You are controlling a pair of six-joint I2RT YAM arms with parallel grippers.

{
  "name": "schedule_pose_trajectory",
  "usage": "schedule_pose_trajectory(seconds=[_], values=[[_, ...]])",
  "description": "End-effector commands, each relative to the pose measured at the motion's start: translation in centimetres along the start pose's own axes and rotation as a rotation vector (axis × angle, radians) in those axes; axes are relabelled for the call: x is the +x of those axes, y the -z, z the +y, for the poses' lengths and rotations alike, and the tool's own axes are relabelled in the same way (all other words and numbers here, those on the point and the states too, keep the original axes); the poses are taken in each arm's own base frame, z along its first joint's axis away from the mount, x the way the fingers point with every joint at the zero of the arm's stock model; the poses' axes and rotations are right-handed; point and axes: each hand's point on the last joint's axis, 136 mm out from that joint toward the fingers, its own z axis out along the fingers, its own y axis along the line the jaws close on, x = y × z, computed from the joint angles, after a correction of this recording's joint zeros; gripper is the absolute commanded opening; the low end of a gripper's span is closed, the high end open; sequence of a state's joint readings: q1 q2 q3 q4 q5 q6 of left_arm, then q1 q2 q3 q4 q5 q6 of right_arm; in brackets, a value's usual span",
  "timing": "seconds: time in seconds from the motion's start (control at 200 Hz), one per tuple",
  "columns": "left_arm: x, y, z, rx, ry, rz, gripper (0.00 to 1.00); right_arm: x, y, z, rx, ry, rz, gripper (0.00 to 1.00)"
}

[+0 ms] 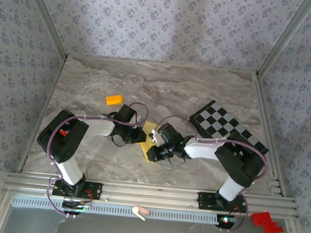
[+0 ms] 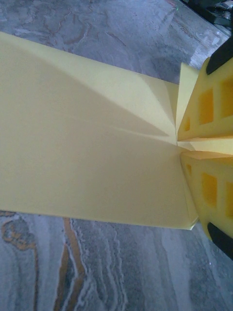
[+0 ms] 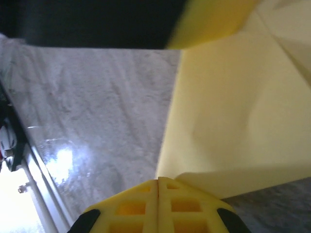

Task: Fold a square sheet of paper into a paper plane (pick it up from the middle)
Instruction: Third fold the triangle at the center of the table.

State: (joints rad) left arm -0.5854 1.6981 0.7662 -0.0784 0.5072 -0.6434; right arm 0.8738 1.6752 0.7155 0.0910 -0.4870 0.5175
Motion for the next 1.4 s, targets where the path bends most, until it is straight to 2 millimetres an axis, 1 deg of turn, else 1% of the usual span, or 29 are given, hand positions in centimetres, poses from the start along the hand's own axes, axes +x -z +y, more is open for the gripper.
schedule_pose_trajectory(seconds=[0.0,0.08,0.16,0.25,0.35,0.405,0.51,0.585,0.725,0.81,0.954,1.164,1.274,1.394], values=[[2.4,-1.2,5.1,-0.205,0.042,0.061,0.17,0.0,-0.1,-1.1,0.017,-0.047,0.0,0.0],[2.1,-0.9,4.4,-0.193,0.034,0.054,0.18,1.0,0.0,-2.2,0.043,-0.075,0.02,0.0],[1.3,-0.3,3.3,-0.17,0.022,0.034,0.2,2.1,0.0,-3.4,0.081,-0.1,0.043,0.0],[0.6,0.6,1.4,-0.117,0.009,0.016,0.24,3.1,-0.1,-4.6,0.114,-0.138,0.061,0.0],[0.1,1.9,-0.5,-0.059,0.003,-0.013,0.28,3.8,0.0,-5.2,0.138,-0.161,0.068,0.0],[0.1,2.6,-1.3,-0.036,0.0,-0.028,0.3,4.2,0.0,-5.5,0.148,-0.173,0.074,0.0],[0.9,3.4,-1.9,0.001,0.018,-0.03,0.3,4.7,0.0,-5.7,0.157,-0.182,0.084,0.0],[1.7,3.5,-2.2,0.033,0.036,-0.013,0.27,4.8,0.0,-5.8,0.163,-0.183,0.087,0.0],[2.8,2.8,-2.9,0.094,0.071,0.026,0.13,4.8,0.1,-6.1,0.175,-0.182,0.087,0.0],[3.2,2.3,-3.4,0.123,0.076,0.048,0.08,4.8,0.0,-6.2,0.179,-0.186,0.09,0.0],[4.1,1.1,-3.5,0.133,0.09,0.078,0.04,4.8,-0.1,-6.3,0.181,-0.187,0.097,0.0],[4.8,-0.2,-2.4,0.116,0.123,0.102,0.01,4.7,0.0,-6.3,0.193,-0.183,0.105,0.0],[4.8,-0.6,-1.8,0.094,0.127,0.099,0.01,4.9,0.0,-6.5,0.204,-0.188,0.117,0.0],[4.5,-0.6,-1.1,0.066,0.123,0.091,0.01,5.7,0.3,-7.0,0.24,-0.19,0.151,0.0]])
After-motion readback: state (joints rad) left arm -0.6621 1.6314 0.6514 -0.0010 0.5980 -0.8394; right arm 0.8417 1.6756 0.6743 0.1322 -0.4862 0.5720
